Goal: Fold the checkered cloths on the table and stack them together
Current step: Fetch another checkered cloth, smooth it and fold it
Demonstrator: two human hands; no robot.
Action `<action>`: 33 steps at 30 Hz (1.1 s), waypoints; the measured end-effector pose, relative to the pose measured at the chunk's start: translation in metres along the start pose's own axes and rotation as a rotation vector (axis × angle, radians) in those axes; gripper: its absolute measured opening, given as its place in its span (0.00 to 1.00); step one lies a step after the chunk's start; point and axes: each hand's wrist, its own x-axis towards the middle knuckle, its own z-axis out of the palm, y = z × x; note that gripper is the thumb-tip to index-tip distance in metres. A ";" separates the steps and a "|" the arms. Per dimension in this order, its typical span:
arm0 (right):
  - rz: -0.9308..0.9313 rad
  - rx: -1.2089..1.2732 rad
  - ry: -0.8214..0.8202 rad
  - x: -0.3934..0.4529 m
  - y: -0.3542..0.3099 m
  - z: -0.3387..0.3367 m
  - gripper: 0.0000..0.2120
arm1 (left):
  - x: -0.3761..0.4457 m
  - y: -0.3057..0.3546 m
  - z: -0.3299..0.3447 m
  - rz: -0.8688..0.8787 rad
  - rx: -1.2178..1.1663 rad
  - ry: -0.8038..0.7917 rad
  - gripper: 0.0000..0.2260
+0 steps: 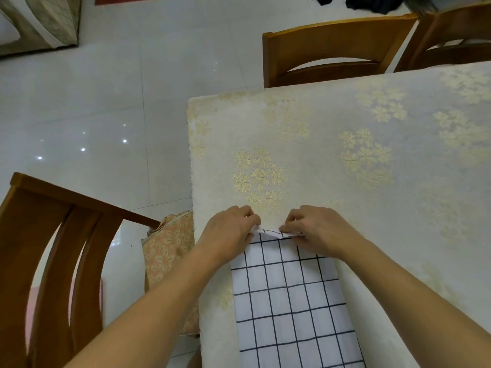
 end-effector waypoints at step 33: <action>0.168 0.008 0.438 -0.223 -0.140 0.055 0.21 | -0.191 0.151 0.049 0.147 0.168 0.177 0.24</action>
